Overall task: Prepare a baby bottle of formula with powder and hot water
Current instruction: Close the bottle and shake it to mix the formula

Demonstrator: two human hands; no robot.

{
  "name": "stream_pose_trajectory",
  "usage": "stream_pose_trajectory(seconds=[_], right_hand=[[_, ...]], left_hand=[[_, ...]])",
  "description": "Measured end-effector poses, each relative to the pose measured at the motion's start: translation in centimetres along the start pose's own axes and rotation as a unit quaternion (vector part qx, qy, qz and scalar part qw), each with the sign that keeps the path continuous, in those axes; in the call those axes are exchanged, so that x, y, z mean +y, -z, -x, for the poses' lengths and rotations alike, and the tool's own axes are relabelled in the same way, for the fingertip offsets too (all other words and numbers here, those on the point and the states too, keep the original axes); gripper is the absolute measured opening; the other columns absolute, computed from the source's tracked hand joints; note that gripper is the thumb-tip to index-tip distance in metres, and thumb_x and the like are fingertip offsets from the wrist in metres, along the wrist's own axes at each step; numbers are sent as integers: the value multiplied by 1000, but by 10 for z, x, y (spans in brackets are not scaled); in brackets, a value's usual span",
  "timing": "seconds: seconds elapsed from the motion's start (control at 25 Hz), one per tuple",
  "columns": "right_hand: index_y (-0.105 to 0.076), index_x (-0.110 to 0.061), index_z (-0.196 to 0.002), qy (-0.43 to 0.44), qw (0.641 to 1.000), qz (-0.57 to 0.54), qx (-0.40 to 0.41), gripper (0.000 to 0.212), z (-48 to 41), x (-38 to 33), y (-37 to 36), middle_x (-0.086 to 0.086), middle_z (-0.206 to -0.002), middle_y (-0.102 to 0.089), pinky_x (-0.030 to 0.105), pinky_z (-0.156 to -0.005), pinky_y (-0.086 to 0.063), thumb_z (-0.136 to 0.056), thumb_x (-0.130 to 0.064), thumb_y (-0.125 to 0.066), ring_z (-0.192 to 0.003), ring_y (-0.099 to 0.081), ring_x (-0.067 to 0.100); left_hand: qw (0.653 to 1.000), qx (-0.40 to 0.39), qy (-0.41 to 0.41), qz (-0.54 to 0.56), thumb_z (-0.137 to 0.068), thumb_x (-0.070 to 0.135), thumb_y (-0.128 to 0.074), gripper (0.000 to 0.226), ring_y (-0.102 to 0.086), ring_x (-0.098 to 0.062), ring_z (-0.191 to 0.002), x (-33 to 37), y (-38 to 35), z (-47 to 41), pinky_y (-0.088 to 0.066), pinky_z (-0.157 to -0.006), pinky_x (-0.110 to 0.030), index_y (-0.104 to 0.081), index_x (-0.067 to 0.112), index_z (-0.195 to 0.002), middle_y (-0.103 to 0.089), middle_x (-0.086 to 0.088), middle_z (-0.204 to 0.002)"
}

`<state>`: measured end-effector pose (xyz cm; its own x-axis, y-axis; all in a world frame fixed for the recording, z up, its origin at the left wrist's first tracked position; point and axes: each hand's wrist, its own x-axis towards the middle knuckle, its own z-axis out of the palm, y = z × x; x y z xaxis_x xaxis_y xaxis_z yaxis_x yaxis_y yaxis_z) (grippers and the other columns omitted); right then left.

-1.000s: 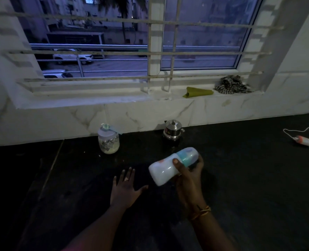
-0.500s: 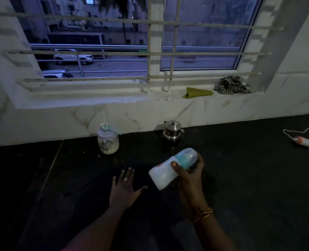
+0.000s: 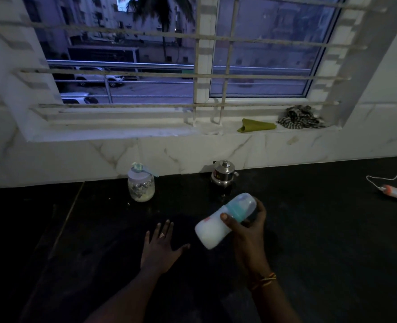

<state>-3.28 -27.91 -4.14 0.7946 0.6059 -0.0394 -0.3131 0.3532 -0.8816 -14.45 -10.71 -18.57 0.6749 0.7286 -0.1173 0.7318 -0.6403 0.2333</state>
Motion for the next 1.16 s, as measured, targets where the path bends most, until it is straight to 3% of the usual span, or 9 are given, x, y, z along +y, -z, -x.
stream_pose_trajectory(seconds=[0.12, 0.32, 0.52, 0.72, 0.84, 0.92, 1.0, 1.08, 1.16], right_hand=[[-28, -39, -130, -2, 996, -82, 41, 78, -5, -5, -2, 2, -115, -49, 39, -70, -52, -74, 4, -61, -102, -56, 24], [-36, -43, -120, -41, 999, -18, -23, 79, 4, 5, -6, 3, -119, -48, 51, -81, -52, -63, -3, -73, -106, -55, 29], [-31, -39, -126, -5, 992, -118, 46, 71, -8, -5, -9, 5, -117, -49, 49, -84, -50, -77, 6, -58, -104, -55, 27], [-27, -43, -129, -25, 999, -36, 0, 86, 0, 5, -9, 0, -117, -46, 46, -77, -52, -69, 6, -64, -105, -55, 26], [-25, -40, -134, 5, 995, -92, 32, 85, -7, -2, -9, 4, -120, -46, 48, -81, -51, -74, 8, -61, -101, -55, 24], [-28, -39, -135, 3, 993, -113, 19, 95, -8, -1, -9, 7, -124, -47, 50, -85, -50, -61, -7, -78, -104, -56, 26], [-32, -41, -132, -26, 998, -52, -20, 108, -3, 7, -8, 5, -124, -47, 52, -85, -52, -42, -18, -88, -108, -55, 28], [-36, -40, -128, -30, 999, -18, -30, 96, 0, 10, -8, 5, -126, -45, 54, -85, -51, -51, -6, -81, -109, -53, 29], [-33, -38, -131, -10, 998, -54, 1, 85, -5, 6, -6, 7, -127, -44, 52, -82, -51, -63, 1, -68, -107, -54, 28]], left_hand=[[1000, 7, 5, -5, -38, 90, 23, 132, 3, -15, -146, 1, -1, -1, 0, -118, -44, -2, 23, -149, 1, 7, -159], [1000, -2, -2, 1, -32, 90, 27, 138, 5, -14, -146, -1, 1, 0, 2, -118, -43, -1, 23, -149, 1, 7, -159], [1000, 8, 4, -3, -38, 90, 21, 131, 3, -15, -146, 1, 1, -1, 0, -117, -44, -3, 23, -149, -1, 7, -159], [1000, 8, -2, -5, -34, 90, 27, 136, 2, -14, -146, 1, 2, 1, 0, -118, -44, -4, 23, -149, -2, 7, -159], [1000, 11, 5, -12, -35, 92, 24, 136, 1, -15, -146, 3, 3, 1, -1, -118, -44, -4, 22, -149, -2, 7, -159], [1000, 15, 7, -11, -36, 92, 24, 136, 0, -15, -146, 3, 2, 0, -2, -118, -44, -5, 22, -149, -3, 7, -159], [1000, 11, -3, -12, -33, 89, 30, 139, 1, -15, -146, 2, 3, 0, -1, -118, -44, -3, 22, -149, -2, 6, -159], [1000, 1, -5, -12, -31, 88, 31, 139, 4, -15, -146, 2, 3, 2, 1, -118, -43, -1, 22, -149, 2, 6, -159], [1000, 12, -2, -10, -43, 90, 22, 129, 2, -15, -146, 3, 4, 2, 0, -118, -43, -3, 23, -149, 0, 7, -159]])
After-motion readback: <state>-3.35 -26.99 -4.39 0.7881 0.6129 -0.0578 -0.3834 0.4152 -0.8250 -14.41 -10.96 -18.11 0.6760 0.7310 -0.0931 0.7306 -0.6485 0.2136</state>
